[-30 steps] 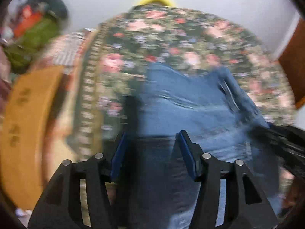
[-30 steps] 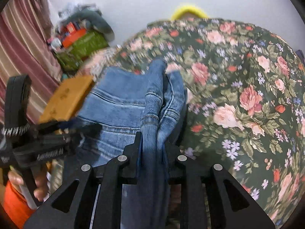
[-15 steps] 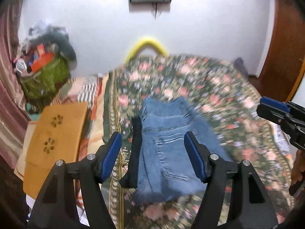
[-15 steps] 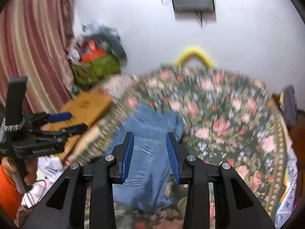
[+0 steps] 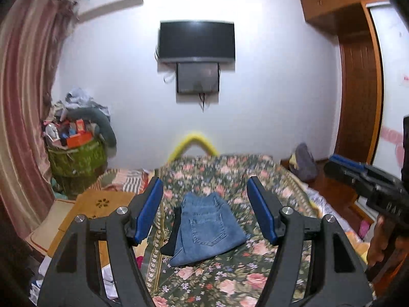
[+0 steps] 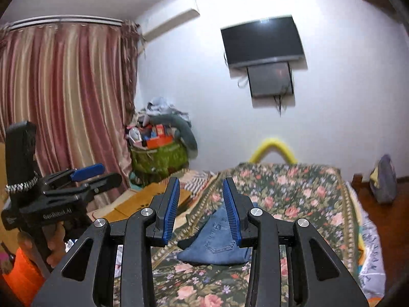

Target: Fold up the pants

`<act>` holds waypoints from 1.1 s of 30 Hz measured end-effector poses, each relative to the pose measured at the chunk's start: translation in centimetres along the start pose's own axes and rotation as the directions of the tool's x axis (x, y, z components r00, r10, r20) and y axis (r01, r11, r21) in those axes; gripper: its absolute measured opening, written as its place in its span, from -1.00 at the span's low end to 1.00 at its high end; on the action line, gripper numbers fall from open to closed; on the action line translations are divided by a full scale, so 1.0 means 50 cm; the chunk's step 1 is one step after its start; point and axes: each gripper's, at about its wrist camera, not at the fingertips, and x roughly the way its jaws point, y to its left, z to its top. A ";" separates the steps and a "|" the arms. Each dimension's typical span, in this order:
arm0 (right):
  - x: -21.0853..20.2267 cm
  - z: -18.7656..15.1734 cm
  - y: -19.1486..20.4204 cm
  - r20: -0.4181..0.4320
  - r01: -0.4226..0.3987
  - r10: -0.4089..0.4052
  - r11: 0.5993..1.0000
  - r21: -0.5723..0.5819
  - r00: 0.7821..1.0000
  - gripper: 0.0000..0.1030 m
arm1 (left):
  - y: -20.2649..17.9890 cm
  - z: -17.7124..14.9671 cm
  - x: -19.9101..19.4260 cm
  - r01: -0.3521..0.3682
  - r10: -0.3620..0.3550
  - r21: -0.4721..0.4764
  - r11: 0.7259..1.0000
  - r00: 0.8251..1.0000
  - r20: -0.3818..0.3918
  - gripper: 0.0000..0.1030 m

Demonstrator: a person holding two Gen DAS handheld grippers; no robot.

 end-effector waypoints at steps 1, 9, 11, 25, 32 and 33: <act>-0.016 -0.002 0.009 0.009 0.000 0.000 1.000 -0.007 1.000 -0.38 | -0.005 0.000 -0.029 -0.003 0.003 -0.006 1.000 1.000 0.023 0.34; -0.067 -0.019 0.037 0.047 0.050 -0.049 0.999 -0.011 0.998 0.24 | -0.034 -0.021 -0.138 -0.028 0.028 -0.001 1.000 0.993 0.117 0.99; -0.071 -0.021 0.038 0.050 0.066 -0.065 0.998 -0.010 0.997 0.57 | -0.034 -0.026 -0.145 -0.015 0.016 -0.007 1.000 0.994 0.109 1.00; -0.102 -0.034 0.047 0.071 0.152 -0.151 0.988 -0.001 0.986 1.00 | -0.031 -0.051 -0.157 -0.015 0.019 -0.043 0.999 0.997 0.073 1.00; -0.106 -0.042 0.053 0.066 0.159 -0.158 0.987 -0.013 0.985 1.00 | -0.036 -0.056 -0.153 -0.026 0.029 -0.044 0.999 0.998 0.063 1.00; -0.106 -0.043 0.053 0.064 0.160 -0.159 0.987 -0.014 0.985 1.00 | -0.036 -0.056 -0.153 -0.030 0.033 -0.045 0.999 0.997 0.063 1.00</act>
